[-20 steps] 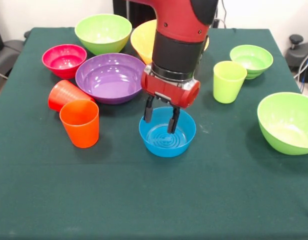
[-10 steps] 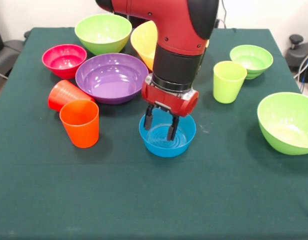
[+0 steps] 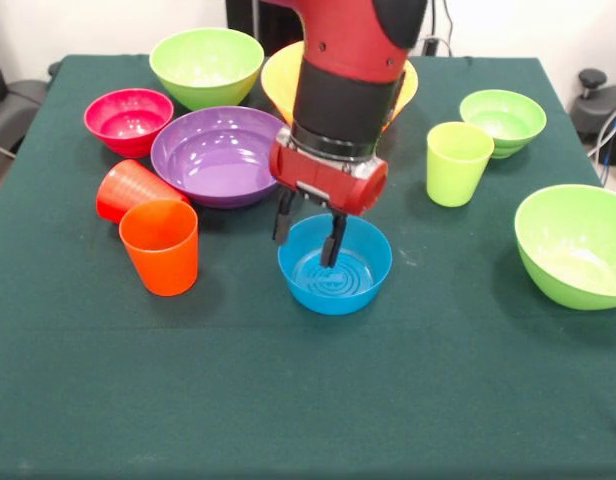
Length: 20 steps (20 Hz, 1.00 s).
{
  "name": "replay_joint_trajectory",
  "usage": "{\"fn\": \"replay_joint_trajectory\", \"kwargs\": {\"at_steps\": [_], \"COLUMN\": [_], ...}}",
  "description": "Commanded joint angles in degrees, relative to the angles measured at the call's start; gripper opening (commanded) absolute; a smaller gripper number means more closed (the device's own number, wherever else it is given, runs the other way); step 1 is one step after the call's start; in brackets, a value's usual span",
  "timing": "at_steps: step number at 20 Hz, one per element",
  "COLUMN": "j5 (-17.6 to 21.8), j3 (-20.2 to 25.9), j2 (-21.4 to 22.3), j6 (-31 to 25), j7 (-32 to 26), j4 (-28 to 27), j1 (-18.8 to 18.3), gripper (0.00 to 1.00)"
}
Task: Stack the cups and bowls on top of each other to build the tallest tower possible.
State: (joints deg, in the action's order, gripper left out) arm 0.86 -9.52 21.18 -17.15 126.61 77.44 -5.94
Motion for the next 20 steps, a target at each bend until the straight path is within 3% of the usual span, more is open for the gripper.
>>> {"fn": "replay_joint_trajectory", "kwargs": {"at_steps": [1,12,20], "j5": [-0.87,0.07,1.63], "j3": [2.71,4.09,5.17], "j2": [3.99,1.48,2.6], "j6": [-3.69,-0.55,1.13], "j7": [5.46,4.34,2.89], "j4": [3.77,3.18,6.44], "j1": [0.53,-1.6,-3.8], "gripper": [1.0,1.0,1.0]}}
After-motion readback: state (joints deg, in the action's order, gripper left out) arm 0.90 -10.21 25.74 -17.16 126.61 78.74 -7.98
